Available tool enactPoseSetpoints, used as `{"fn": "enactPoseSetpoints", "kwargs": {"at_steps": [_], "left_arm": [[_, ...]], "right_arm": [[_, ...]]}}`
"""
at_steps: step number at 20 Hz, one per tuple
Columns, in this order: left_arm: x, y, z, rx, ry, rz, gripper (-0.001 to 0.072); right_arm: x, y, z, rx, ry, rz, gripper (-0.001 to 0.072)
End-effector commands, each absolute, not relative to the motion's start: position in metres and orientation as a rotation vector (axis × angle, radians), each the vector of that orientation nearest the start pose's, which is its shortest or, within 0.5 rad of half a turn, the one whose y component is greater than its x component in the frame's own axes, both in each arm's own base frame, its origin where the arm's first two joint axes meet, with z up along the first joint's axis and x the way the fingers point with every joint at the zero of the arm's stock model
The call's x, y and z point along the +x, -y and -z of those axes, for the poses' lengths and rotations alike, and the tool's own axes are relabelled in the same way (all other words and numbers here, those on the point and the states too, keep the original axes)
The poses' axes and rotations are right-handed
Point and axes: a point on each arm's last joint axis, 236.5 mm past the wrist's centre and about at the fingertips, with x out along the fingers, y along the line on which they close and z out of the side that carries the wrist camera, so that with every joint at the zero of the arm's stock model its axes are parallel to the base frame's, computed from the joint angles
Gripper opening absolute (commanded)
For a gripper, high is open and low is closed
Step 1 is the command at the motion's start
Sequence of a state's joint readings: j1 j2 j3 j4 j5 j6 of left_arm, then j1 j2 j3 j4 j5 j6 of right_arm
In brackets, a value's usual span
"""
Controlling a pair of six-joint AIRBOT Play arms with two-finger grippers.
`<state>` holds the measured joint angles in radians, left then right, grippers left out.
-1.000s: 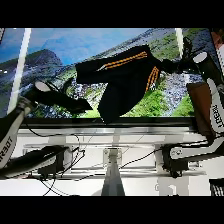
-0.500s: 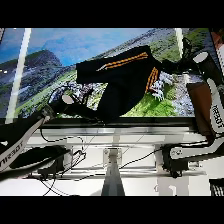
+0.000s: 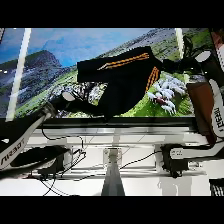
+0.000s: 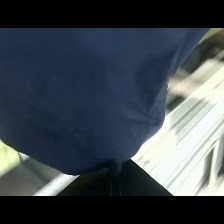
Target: Fold the clothes and pants, and hang the long-sleeved shirts on hangers.
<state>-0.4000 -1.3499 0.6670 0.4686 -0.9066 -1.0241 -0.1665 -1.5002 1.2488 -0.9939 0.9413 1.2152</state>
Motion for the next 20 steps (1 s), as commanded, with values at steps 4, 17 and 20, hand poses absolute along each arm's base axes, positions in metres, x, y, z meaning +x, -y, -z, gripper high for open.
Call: {"fn": "enactPoseSetpoints", "kwargs": {"at_steps": [4, 17, 20], "left_arm": [[0.376, 0.193, -0.069, -0.470, -0.910, 0.751, 0.0012], [0.317, 0.036, -0.398, -0.251, 0.053, 0.322, 0.0012], [0.262, 0.020, -0.462, -0.179, 0.311, 0.186, 0.0013]], "right_arm": [[0.471, -0.020, -0.116, 0.183, -0.746, -0.264, 0.0022], [0.296, -0.087, -0.418, 0.251, 0.019, -0.448, 0.0022], [0.232, -0.109, -0.461, 0.288, 0.163, -0.540, 0.0022]]}}
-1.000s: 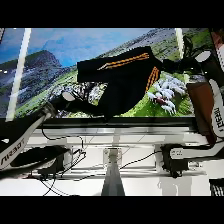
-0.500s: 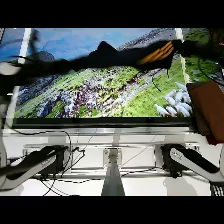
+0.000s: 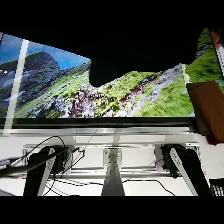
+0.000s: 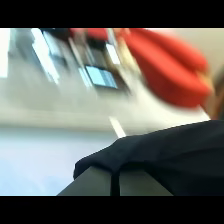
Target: Fold the clothes and pants, and hang the long-sleeved shirts on hangers.
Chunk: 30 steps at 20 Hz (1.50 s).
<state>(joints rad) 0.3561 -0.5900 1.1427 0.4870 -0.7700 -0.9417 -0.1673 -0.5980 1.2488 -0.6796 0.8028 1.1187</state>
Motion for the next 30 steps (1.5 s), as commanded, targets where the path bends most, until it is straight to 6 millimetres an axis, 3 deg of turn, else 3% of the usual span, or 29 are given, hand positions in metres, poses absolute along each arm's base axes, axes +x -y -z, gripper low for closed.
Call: {"fn": "enactPoseSetpoints", "kwargs": {"at_steps": [1, 3, 5, 7, 8, 9, 12, 16, 18, 20, 22, 25, 28, 30], "left_arm": [[0.243, 0.013, -0.480, -0.158, 0.392, 0.135, 0.0012], [0.210, 0.004, -0.508, -0.144, 0.525, 0.067, 0.0012], [0.200, 0.005, -0.514, -0.139, 0.551, 0.062, 0.0012], [0.219, 0.012, -0.497, -0.138, 0.472, 0.101, 0.0011], [0.239, 0.019, -0.478, -0.146, 0.382, 0.146, 0.0010], [0.261, 0.027, -0.453, -0.183, 0.266, 0.206, 0.0010], [0.338, 0.052, -0.342, -0.303, -0.170, 0.394, 0.0010], [0.430, 0.107, -0.200, -0.411, -0.543, 0.550, 0.0011], [0.461, 0.137, -0.140, -0.418, -0.640, 0.561, 0.0011], [0.477, 0.157, -0.091, -0.432, -0.715, 0.548, 0.0011], [0.474, 0.174, -0.061, -0.438, -0.790, 0.572, 0.0011], [0.451, 0.194, -0.054, -0.438, -0.872, 0.661, 0.0011], [0.414, 0.201, -0.064, -0.469, -0.978, 0.773, 0.0012], [0.378, 0.216, -0.067, -0.533, -1.117, 0.847, 0.0011]], "right_arm": [[0.213, -0.115, -0.473, 0.308, 0.204, -0.574, 0.0022], [0.184, -0.127, -0.490, 0.352, 0.261, -0.643, 0.0022], [0.177, -0.131, -0.491, 0.367, 0.258, -0.669, 0.0022], [0.190, -0.134, -0.477, 0.360, 0.195, -0.672, 0.0022], [0.202, -0.136, -0.464, 0.379, 0.124, -0.677, 0.0022], [0.218, -0.137, -0.446, 0.411, 0.035, -0.682, 0.0022], [0.277, -0.137, -0.387, 0.494, -0.217, -0.679, 0.0022], [0.377, -0.110, -0.272, 0.574, -0.519, -0.551, 0.0022], [0.418, -0.087, -0.212, 0.555, -0.632, -0.445, 0.0022], [0.450, -0.059, -0.157, 0.505, -0.702, -0.327, 0.0022], [0.473, -0.038, -0.114, 0.475, -0.750, -0.247, 0.0022], [0.487, -0.023, -0.072, 0.448, -0.805, -0.189, 0.0022], [0.485, -0.004, -0.059, 0.355, -0.833, -0.148, 0.0022], [0.478, 0.008, -0.052, 0.332, -0.868, -0.130, 0.0021]]}}
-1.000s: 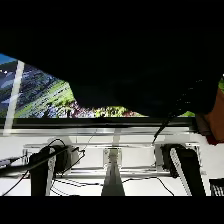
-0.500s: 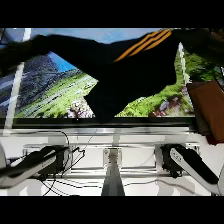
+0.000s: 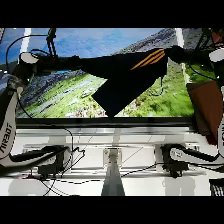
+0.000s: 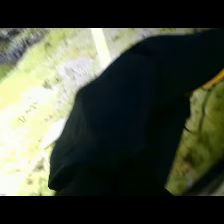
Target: Fold the clothes and pants, and hang the long-sleeved shirts on hangers.
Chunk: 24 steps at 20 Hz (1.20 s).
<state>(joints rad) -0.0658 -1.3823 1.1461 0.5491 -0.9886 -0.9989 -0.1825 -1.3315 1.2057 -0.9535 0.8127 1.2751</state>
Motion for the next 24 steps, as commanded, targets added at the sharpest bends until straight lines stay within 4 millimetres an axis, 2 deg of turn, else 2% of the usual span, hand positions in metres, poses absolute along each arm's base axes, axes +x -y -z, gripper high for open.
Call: {"fn": "enactPoseSetpoints", "kwargs": {"at_steps": [1, 5, 7, 10, 13, 14, 16, 19, 21, 23, 24], "left_arm": [[0.363, 0.225, -0.067, -0.540, -1.172, 0.885, 0.0011], [0.299, 0.279, -0.059, -0.469, -1.326, 1.051, 0.0012], [0.275, 0.292, -0.050, -0.431, -1.385, 1.094, 0.0012], [0.261, 0.291, -0.028, -0.428, -1.451, 1.059, 0.0012], [0.265, 0.286, 0.003, -0.460, -1.453, 0.960, 0.0013], [0.270, 0.284, 0.014, -0.471, -1.438, 0.914, 0.0071], [0.279, 0.283, 0.028, -0.485, -1.426, 0.865, 0.0690], [0.288, 0.281, 0.040, -0.495, -1.423, 0.827, 0.0694], [0.301, 0.276, 0.052, -0.492, -1.404, 0.777, 0.0694], [0.297, 0.274, 0.059, -0.530, -1.454, 0.753, 0.0694], [0.287, 0.275, 0.058, -0.558, -1.507, 0.759, 0.0694]], "right_arm": [[0.472, 0.013, -0.048, 0.332, -0.893, -0.126, 0.0022], [0.445, 0.033, -0.032, 0.346, -1.011, -0.112, 0.0022], [0.424, 0.045, -0.019, 0.297, -1.105, -0.099, 0.0022], [0.390, 0.063, 0.000, 0.173, -1.261, -0.078, 0.0022], [0.390, 0.069, 0.005, 0.149, -1.271, -0.060, 0.0022], [0.395, 0.067, 0.004, 0.156, -1.253, -0.063, 0.0022], [0.405, 0.062, 0.000, 0.191, -1.206, -0.070, 0.0023], [0.415, 0.056, -0.005, 0.227, -1.163, -0.079, 0.0022], [0.415, 0.056, -0.006, 0.231, -1.161, -0.081, 0.0023], [0.415, 0.055, -0.006, 0.231, -1.163, -0.082, 0.0023], [0.415, 0.056, -0.006, 0.231, -1.162, -0.081, 0.0023]]}}
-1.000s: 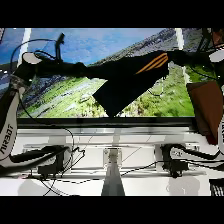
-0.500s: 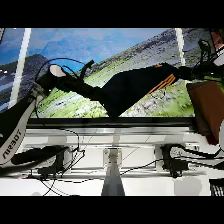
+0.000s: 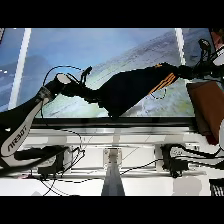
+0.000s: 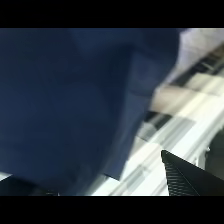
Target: Fold the clothes and pants, and hang the long-sleeved shirts on hangers.
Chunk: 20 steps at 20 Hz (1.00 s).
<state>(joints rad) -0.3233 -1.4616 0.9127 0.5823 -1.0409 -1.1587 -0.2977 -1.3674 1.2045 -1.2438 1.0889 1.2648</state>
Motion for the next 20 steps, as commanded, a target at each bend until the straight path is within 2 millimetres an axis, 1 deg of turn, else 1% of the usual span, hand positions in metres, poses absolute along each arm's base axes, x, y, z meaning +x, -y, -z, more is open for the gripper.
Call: {"fn": "enactPoseSetpoints", "kwargs": {"at_steps": [1, 3, 4, 5, 6, 7, 10, 11, 12, 13, 14, 17, 19, 20], "left_arm": [[0.276, 0.277, 0.056, -0.562, -1.547, 0.782, 0.0694], [0.252, 0.287, 0.051, -0.531, -1.610, 0.847, 0.0694], [0.243, 0.292, 0.053, -0.498, -1.625, 0.867, 0.0694], [0.243, 0.290, 0.060, -0.444, -1.620, 0.855, 0.0694], [0.248, 0.280, 0.071, -0.382, -1.607, 0.822, 0.0695], [0.255, 0.266, 0.077, -0.375, -1.614, 0.764, 0.0694], [0.271, 0.235, 0.076, -0.466, -1.634, 0.682, 0.0694], [0.279, 0.229, 0.077, -0.490, -1.620, 0.654, 0.0694], [0.285, 0.227, 0.079, -0.508, -1.608, 0.623, 0.0695], [0.290, 0.229, 0.083, -0.516, -1.593, 0.612, 0.0694], [0.292, 0.237, 0.086, -0.538, -1.587, 0.610, 0.0694], [0.295, 0.274, 0.095, -0.668, -1.586, 0.609, 0.0693], [0.298, 0.292, 0.102, -0.712, -1.566, 0.617, 0.0692], [0.304, 0.298, 0.104, -0.712, -1.528, 0.633, 0.0664]], "right_arm": [[0.416, 0.056, -0.006, 0.229, -1.159, -0.080, 0.0023], [0.419, 0.057, -0.007, 0.228, -1.145, -0.074, 0.0023], [0.420, 0.058, -0.008, 0.227, -1.137, -0.071, 0.0023], [0.421, 0.058, -0.008, 0.229, -1.134, -0.071, 0.0023], [0.421, 0.058, -0.008, 0.229, -1.136, -0.072, 0.0023], [0.419, 0.057, -0.007, 0.230, -1.141, -0.074, 0.0023], [0.417, 0.056, -0.006, 0.230, -1.151, -0.078, 0.0023], [0.419, 0.057, -0.007, 0.229, -1.145, -0.075, 0.0023], [0.421, 0.058, -0.008, 0.228, -1.134, -0.071, 0.0023], [0.422, 0.058, -0.008, 0.228, -1.130, -0.070, 0.0023], [0.422, 0.058, -0.008, 0.229, -1.130, -0.070, 0.0023], [0.420, 0.057, -0.008, 0.232, -1.139, -0.074, 0.0023], [0.420, 0.057, -0.008, 0.232, -1.138, -0.074, 0.0023], [0.420, 0.057, -0.008, 0.231, -1.137, -0.073, 0.0023]]}}
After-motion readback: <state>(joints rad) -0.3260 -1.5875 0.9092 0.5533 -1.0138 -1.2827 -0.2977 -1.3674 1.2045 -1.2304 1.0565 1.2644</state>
